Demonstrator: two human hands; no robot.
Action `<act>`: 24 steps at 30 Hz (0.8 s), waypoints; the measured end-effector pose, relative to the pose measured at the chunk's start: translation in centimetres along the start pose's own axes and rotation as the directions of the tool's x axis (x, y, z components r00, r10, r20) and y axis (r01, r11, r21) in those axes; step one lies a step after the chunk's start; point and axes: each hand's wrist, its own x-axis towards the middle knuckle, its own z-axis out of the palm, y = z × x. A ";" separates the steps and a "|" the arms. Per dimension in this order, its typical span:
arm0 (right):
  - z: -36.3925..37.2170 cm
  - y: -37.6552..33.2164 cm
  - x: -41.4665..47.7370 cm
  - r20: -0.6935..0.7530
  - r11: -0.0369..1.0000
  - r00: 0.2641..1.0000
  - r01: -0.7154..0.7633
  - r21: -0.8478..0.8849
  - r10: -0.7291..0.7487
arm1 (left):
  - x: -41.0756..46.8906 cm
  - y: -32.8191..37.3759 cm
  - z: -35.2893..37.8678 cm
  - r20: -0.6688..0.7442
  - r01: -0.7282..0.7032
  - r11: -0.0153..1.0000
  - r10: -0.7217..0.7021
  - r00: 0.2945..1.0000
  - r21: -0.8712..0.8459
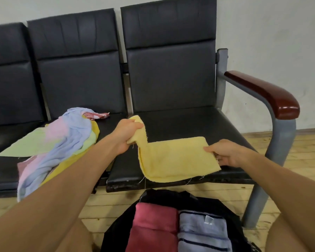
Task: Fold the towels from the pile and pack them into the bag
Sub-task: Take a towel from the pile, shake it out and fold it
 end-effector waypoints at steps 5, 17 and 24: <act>-0.3 0.6 0.4 -0.020 0.999 1.000 0.009 0.049 -0.008 | 0.1 0.2 6.4 0.108 -0.115 0.965 0.092 0.990 0.236; -0.5 0.9 1.0 -0.003 0.998 1.000 0.025 0.058 -0.025 | -0.5 -2.5 16.4 0.412 -0.207 0.896 0.030 0.911 0.392; -0.3 0.8 0.5 -0.056 0.994 0.997 0.049 0.100 -0.044 | -0.4 -2.9 11.2 0.322 -0.237 0.893 0.112 0.940 0.383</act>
